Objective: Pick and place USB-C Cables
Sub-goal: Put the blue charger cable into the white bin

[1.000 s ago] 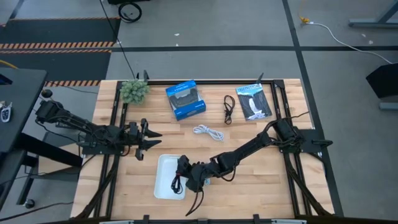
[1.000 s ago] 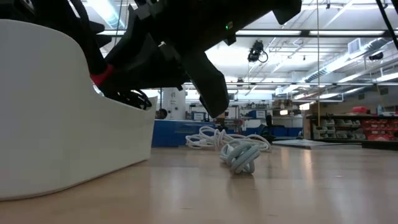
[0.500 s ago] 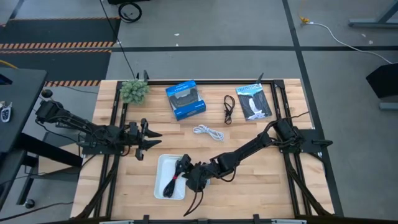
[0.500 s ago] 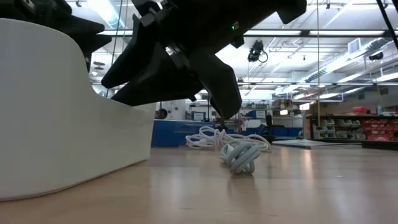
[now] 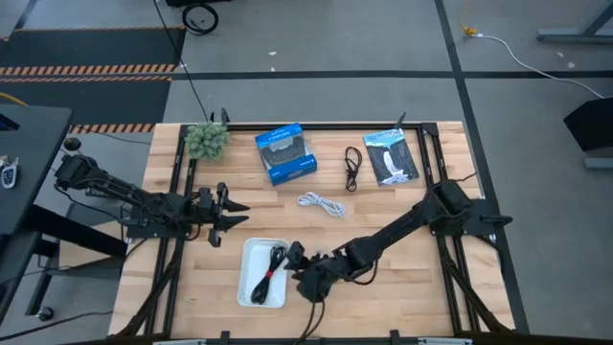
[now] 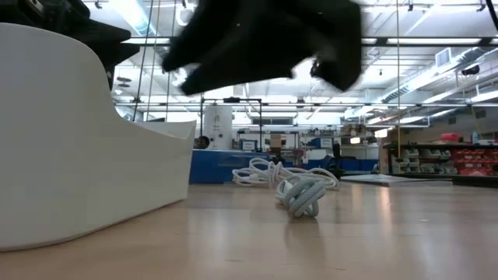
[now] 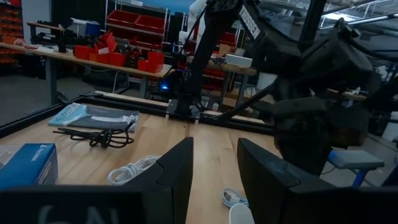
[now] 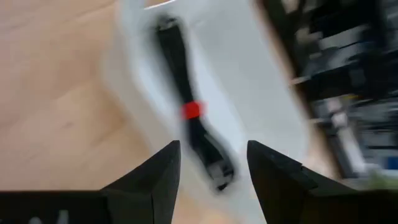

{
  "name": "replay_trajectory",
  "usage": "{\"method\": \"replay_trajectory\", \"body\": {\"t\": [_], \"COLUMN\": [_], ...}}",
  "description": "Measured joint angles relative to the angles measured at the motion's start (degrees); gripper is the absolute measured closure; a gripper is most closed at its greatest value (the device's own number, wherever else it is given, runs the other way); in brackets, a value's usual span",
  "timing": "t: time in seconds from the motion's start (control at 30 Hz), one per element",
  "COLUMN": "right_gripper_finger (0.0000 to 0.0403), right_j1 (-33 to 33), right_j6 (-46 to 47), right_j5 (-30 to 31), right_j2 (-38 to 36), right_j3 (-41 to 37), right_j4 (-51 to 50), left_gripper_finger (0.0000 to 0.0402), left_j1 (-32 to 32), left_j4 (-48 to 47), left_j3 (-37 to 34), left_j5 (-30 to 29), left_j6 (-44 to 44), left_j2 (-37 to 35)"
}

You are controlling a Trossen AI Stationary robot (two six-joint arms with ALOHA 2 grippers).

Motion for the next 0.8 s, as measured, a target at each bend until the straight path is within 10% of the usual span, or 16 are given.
{"method": "replay_trajectory", "body": {"t": [0.4,0.8], "right_gripper_finger": [0.0201,0.0194], "right_j1": [-4.2,-7.2], "right_j6": [11.3,7.4], "right_j5": [-17.2,-23.0], "right_j2": [-0.2,0.9], "right_j3": [-0.1,0.0], "right_j4": [-27.9,-27.5], "left_gripper_finger": [0.0269,0.0269], "left_j1": [0.0,0.0], "left_j4": [0.0,0.0], "left_j3": [0.0,0.0], "left_j5": [0.0,0.0], "left_j6": [0.0,0.0], "left_j2": [0.0,0.0]}}
